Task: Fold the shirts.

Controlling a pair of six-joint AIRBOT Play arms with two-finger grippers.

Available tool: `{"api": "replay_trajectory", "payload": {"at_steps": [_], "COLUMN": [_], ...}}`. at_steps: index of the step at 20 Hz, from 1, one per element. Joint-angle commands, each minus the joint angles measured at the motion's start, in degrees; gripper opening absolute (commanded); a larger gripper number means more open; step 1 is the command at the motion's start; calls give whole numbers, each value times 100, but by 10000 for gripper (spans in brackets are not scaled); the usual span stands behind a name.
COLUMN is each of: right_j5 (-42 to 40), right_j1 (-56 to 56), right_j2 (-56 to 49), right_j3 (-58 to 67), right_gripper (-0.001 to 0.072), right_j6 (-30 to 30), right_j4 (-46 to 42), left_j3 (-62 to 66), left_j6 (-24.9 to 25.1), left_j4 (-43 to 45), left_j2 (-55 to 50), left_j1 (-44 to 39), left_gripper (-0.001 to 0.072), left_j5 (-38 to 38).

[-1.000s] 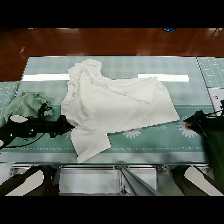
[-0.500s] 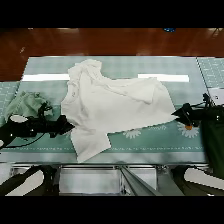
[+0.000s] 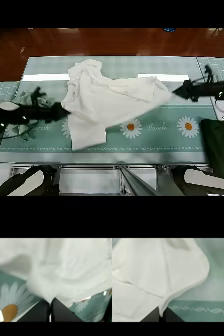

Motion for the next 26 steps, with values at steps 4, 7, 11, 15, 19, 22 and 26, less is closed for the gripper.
{"api": "replay_trajectory", "payload": {"at_steps": [4,7,11,15,19,22,26], "right_j5": [181,66,227,916,1320,1403,1360], "right_j1": [92,105,105,105,105,105,105], "right_j2": [1272,1853,2977,3934,4640,4852,4734], "right_j3": [3696,4994,5298,5187,4529,3775,2496], "right_gripper": [21,22,22,22,22,22,22], "right_j6": [328,693,1117,1416,1611,1657,1530], "right_j4": [90,-415,-1768,-2758,-3167,-3276,-2809], "left_j3": [4498,6452,7368,7364,7250,6745,5047], "left_j6": [-313,-927,-1060,-1132,-1663,-1816,-2105], "left_j4": [586,1818,2382,3117,3816,3797,3272], "left_j2": [761,896,1613,2579,3053,3027,2717], "left_j1": [-48,-33,-31,-31,-33,-33,-33], "left_gripper": [23,23,24,24,24,24,24], "left_j5": [243,280,240,-334,-1659,-2072,-2044]}}
